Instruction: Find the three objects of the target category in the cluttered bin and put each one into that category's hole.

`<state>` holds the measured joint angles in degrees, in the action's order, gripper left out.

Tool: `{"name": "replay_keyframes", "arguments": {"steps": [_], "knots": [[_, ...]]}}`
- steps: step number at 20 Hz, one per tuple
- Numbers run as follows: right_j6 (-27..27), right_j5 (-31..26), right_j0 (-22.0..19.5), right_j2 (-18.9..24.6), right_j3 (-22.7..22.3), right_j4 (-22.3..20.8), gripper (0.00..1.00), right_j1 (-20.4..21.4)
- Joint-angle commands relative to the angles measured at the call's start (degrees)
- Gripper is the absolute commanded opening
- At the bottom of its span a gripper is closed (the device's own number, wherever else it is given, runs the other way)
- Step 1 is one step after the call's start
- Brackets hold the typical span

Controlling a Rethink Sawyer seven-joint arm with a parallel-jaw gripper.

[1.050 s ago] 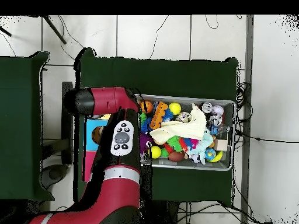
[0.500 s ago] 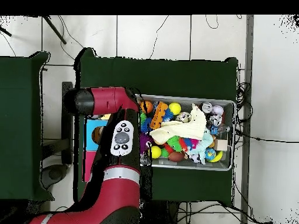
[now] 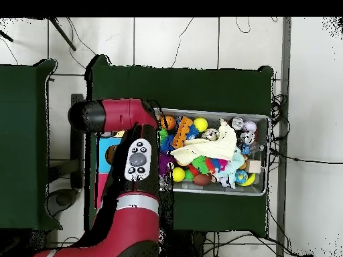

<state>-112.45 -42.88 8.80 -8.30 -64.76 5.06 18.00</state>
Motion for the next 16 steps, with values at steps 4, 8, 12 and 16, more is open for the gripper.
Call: {"name": "replay_keyframes", "arguments": {"steps": [4, 8, 12, 16], "knots": [[-7.14, -7.39, -2.22, 1.53, -1.55, 1.19, 1.0, 4.27], [-7.22, -7.71, -2.17, 1.47, -1.2, 0.92, 1.0, 4.33], [-7.2, -7.89, -2.26, 1.6, -0.65, 0.79, 1.0, 3.99], [-7.08, -7.79, -2.43, 1.95, -0.63, 0.91, 1.0, 4.12]]}}
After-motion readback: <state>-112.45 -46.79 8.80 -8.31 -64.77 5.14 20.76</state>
